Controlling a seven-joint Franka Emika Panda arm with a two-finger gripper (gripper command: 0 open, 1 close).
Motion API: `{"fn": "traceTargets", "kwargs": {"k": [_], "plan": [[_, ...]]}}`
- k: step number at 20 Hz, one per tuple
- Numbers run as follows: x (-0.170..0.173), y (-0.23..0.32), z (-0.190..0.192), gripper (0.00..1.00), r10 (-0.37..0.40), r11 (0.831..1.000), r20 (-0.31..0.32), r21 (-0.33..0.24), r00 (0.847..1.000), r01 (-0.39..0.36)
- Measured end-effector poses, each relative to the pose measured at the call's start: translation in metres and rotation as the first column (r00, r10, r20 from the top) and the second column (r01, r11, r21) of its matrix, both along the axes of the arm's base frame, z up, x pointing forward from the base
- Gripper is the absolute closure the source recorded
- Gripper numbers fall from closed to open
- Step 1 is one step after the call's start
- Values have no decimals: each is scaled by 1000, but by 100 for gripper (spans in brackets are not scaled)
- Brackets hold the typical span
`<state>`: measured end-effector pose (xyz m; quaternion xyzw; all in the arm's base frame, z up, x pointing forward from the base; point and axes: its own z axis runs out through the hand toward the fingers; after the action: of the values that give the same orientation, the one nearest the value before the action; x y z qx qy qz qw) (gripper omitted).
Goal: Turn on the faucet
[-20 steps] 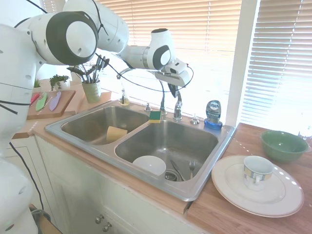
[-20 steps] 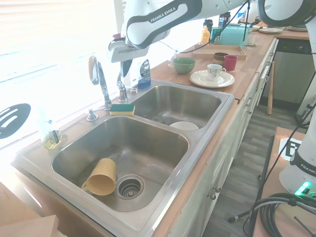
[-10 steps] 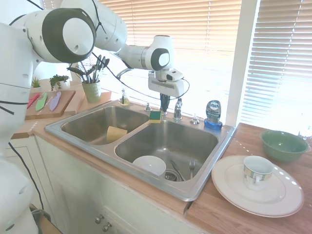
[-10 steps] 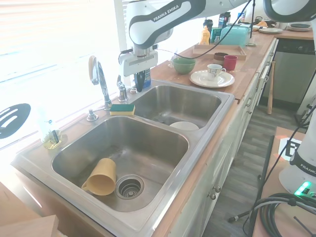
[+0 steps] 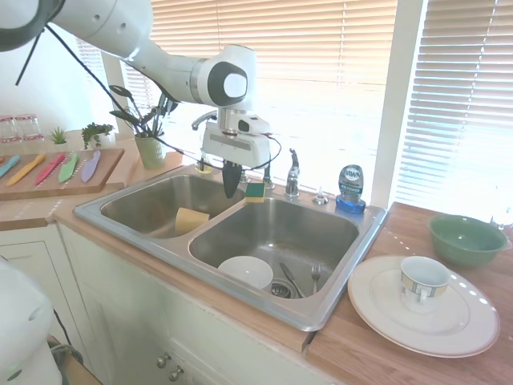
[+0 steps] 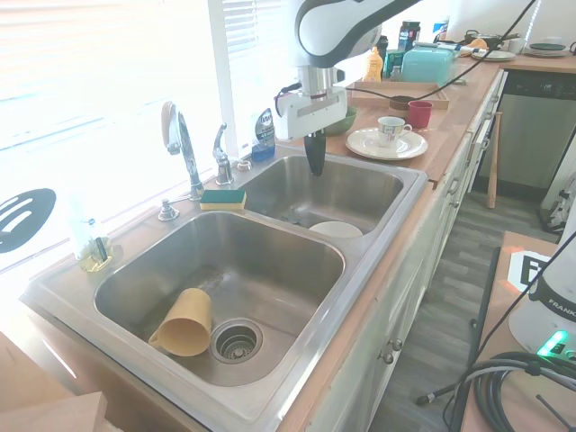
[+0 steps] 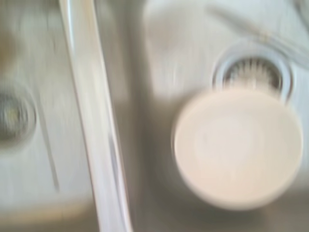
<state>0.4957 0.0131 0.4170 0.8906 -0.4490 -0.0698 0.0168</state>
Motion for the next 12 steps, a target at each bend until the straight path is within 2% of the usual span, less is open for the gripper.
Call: {"fn": "traceTargets", "kwargs": {"k": [4, 6, 12], "plan": [[-65, 2, -5, 0, 5, 1000, -18, -2, 1000, -5], [-86, 1, -4, 0, 2, 1000, -10, -3, 1000, -2], [-100, 0, 0, 0, -6, 1000, 4, -3, 1000, 6]]}}
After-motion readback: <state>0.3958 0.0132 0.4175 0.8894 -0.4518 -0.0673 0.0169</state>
